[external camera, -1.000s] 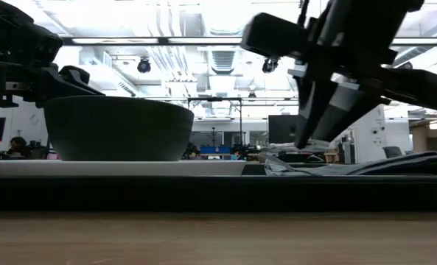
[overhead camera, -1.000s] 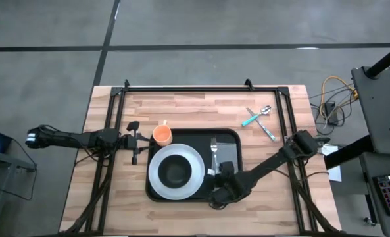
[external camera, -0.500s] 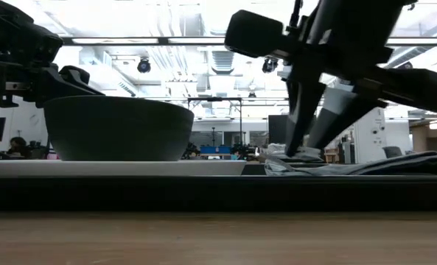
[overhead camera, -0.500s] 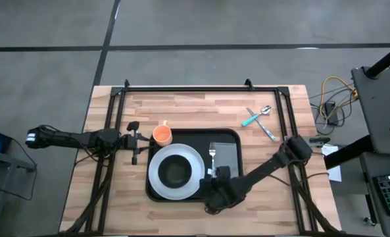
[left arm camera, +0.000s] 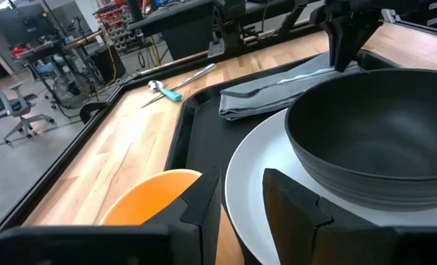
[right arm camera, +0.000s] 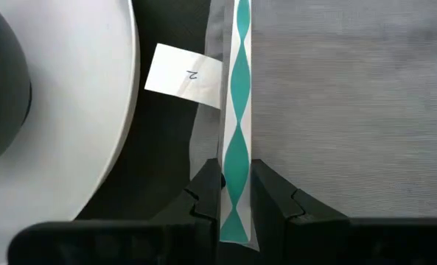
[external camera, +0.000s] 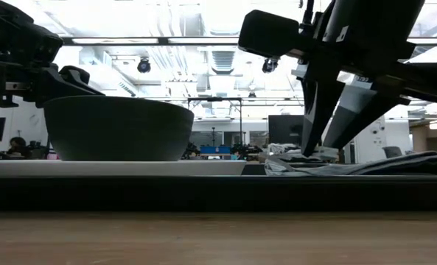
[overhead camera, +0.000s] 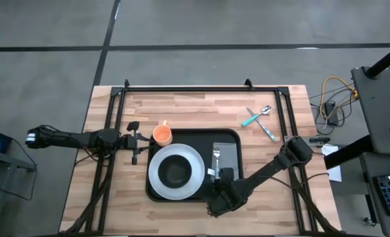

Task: Set up tray
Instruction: Put the blue fork in the middle of the gray napkin

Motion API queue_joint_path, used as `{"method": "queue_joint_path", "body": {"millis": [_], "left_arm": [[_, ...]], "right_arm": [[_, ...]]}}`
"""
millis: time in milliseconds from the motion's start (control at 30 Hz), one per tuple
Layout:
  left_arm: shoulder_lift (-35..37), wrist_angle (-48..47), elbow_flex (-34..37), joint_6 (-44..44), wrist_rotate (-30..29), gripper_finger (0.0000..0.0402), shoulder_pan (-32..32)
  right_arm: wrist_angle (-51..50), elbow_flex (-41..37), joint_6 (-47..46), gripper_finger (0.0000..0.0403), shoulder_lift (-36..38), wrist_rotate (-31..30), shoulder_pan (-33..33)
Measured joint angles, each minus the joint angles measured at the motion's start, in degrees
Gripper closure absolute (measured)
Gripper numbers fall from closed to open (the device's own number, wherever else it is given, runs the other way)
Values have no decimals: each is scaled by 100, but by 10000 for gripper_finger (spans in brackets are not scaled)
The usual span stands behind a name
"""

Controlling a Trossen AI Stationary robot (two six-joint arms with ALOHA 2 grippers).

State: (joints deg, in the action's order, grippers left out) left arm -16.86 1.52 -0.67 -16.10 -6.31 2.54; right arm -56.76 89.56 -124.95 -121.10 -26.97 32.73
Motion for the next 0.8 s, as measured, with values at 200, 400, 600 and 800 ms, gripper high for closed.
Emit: {"method": "queue_joint_path", "body": {"millis": [200, 400, 600, 800], "left_arm": [[0, 0, 0, -2, 0, 317, -1], [0, 0, 1, 0, 0, 317, -1], [0, 0, 1, -1, 0, 317, 0], [0, 0, 1, -2, 0, 317, 0]], "right_arm": [[-4, -11, 17, 365, 0, 1, 0], [-204, -24, 13, 365, -1, 49, 2], [-470, 2, -4, 365, 0, 361, 2], [-577, 2, -4, 365, 0, 361, 2]]}}
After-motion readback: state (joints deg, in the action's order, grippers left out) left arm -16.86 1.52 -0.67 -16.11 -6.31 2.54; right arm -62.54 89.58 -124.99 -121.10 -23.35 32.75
